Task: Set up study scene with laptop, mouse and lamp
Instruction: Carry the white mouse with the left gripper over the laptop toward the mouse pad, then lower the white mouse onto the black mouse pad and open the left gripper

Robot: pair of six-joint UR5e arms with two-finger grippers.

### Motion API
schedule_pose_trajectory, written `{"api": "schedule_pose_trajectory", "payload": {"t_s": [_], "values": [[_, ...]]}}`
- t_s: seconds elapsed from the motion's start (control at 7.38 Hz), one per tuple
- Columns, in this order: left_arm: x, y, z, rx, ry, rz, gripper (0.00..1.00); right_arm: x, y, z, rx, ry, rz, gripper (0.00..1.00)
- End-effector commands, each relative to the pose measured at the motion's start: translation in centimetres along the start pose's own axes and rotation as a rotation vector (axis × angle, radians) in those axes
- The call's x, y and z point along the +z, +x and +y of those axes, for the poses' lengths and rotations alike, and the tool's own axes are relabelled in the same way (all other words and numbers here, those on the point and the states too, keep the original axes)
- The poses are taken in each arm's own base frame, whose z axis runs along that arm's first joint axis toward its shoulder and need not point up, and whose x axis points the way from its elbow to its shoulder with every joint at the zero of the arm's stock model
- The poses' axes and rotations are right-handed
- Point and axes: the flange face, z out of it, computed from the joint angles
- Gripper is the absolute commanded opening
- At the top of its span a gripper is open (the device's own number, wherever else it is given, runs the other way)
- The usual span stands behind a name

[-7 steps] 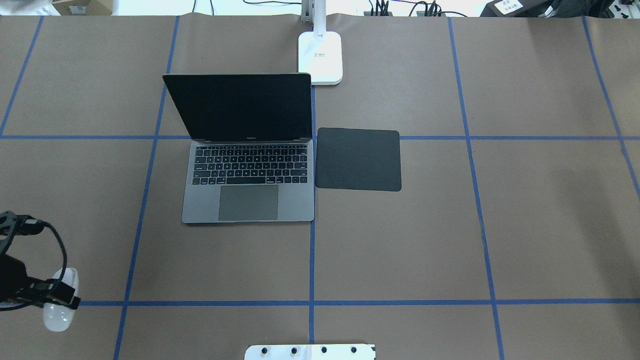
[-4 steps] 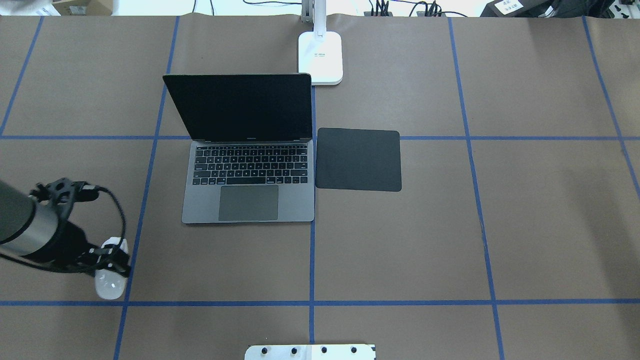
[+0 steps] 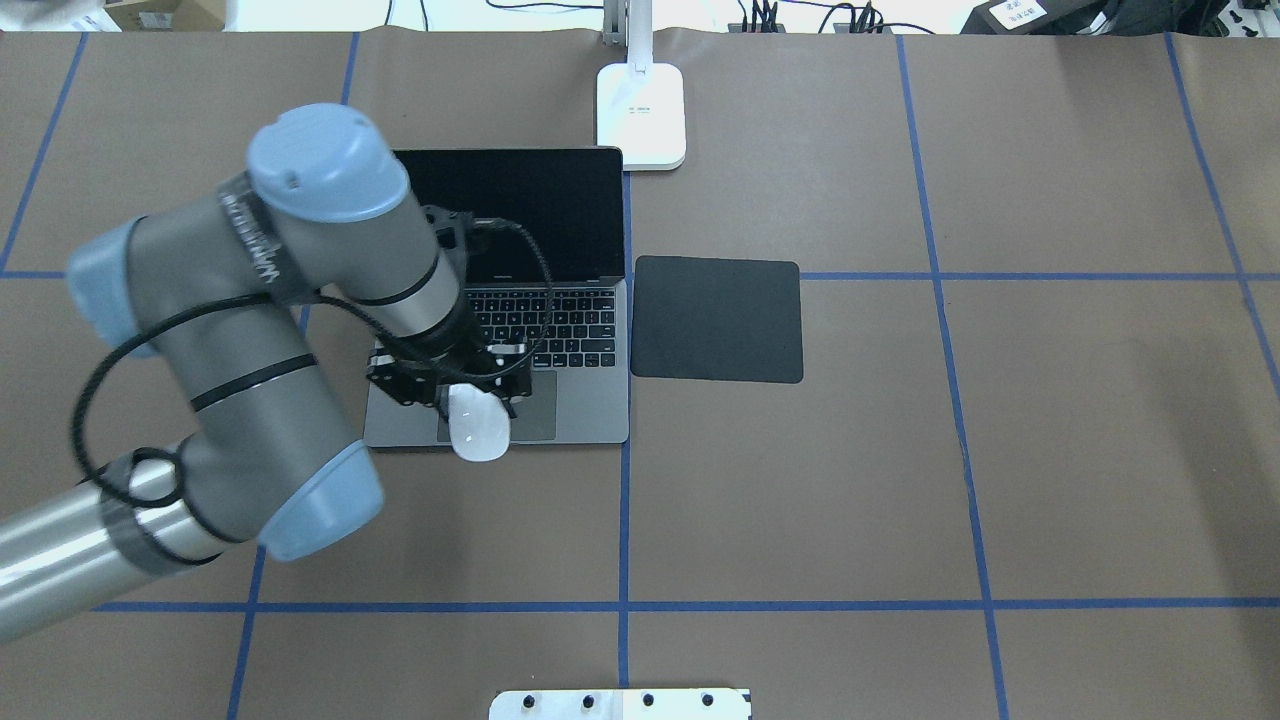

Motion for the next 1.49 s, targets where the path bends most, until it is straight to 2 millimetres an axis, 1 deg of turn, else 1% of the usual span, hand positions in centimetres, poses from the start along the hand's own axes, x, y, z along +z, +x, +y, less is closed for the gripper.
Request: {"api": "schedule_pose_trajectory", "payload": {"t_s": [0.0, 0.14, 0.27, 0.41, 0.68, 0.81, 0.95, 1.08, 1.22, 1.36], "values": [[0.5, 10.7, -5.6, -0.027, 0.006, -0.041, 0.0, 0.0, 0.0, 0.0, 0.002, -0.001, -0.002, 1.0], [0.9, 14.9, -7.7, -0.04, 0.0, -0.059, 0.0, 0.0, 0.0, 0.0, 0.002, -0.001, -0.002, 1.0], [1.8, 17.7, -9.8, -0.03, 0.012, -0.037, 0.0, 0.0, 0.0, 0.0, 0.002, -0.001, -0.002, 1.0], [3.5, 18.6, -11.8, -0.033, 0.011, -0.041, 0.0, 0.0, 0.0, 0.0, 0.003, -0.002, -0.002, 1.0], [6.1, 18.1, -14.4, -0.033, 0.074, -0.077, 0.0, 0.0, 0.0, 0.0, 0.001, -0.002, -0.003, 1.0], [7.6, 18.0, -15.5, -0.026, 0.085, -0.066, 0.0, 0.0, 0.0, 0.0, 0.001, -0.002, -0.003, 1.0], [8.3, 17.9, -15.6, -0.019, 0.096, -0.066, 0.12, 0.0, 0.0, 0.0, 0.0, -0.001, -0.005, 1.0], [8.7, 18.1, -15.3, -0.014, 0.098, -0.071, 0.29, 0.0, 0.0, 0.0, 0.001, -0.002, -0.003, 1.0], [9.2, 18.4, -14.7, -0.005, 0.093, -0.068, 0.63, 0.1, 0.1, 0.0, 0.002, -0.003, -0.003, 1.0], [9.9, 19.1, -13.7, 0.013, 0.087, -0.061, 0.94, 0.0, 0.0, 0.0, -0.001, -0.001, -0.003, 1.0]]}}
